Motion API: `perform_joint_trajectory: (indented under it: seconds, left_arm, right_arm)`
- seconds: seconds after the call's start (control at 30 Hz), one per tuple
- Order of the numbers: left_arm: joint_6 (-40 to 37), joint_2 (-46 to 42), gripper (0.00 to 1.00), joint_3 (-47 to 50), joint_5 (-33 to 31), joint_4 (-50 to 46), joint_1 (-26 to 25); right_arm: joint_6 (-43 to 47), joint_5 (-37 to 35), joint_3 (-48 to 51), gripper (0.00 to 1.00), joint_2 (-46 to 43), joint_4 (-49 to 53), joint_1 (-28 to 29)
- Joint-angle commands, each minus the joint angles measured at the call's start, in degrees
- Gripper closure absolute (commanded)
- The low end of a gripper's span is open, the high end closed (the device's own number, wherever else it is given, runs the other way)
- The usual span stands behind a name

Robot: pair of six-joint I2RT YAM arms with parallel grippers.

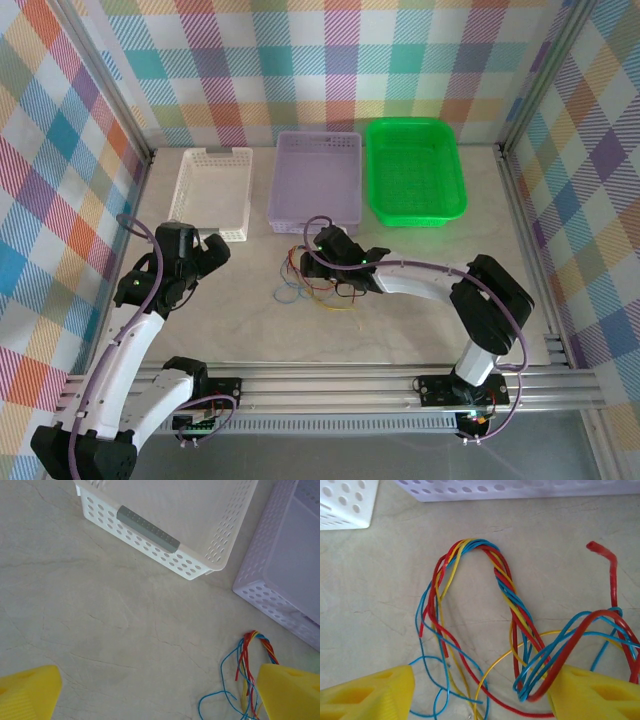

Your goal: Untangle the cables

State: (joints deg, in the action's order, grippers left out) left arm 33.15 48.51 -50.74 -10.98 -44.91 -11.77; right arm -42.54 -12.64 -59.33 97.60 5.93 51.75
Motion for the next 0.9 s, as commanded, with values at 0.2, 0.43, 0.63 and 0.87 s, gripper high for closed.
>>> perform_joint_trajectory:
  seconds: [0.2,0.43,0.63,0.87]
  left_arm:
    - [-0.67,0.2,0.03,0.73,3.39,0.19,-0.54]
    - [-0.45,0.75,0.03,0.64,4.08,0.45,-0.53]
    - [-0.24,0.61,0.04,0.75,4.53,0.28,-0.53]
    - [0.85,1.21,0.06,1.22,6.88,0.49,-0.58]
  right_arm:
    - [-4.86,-4.07,-2.24,0.34,2.2,7.54,0.37]
    - [-5.47,-3.88,-3.93,0.44,5.39,6.76,0.46]
    - [-4.84,-5.04,-4.85,0.52,6.86,3.59,0.46]
    - [-3.98,-6.16,-6.24,0.68,8.26,3.92,0.5]
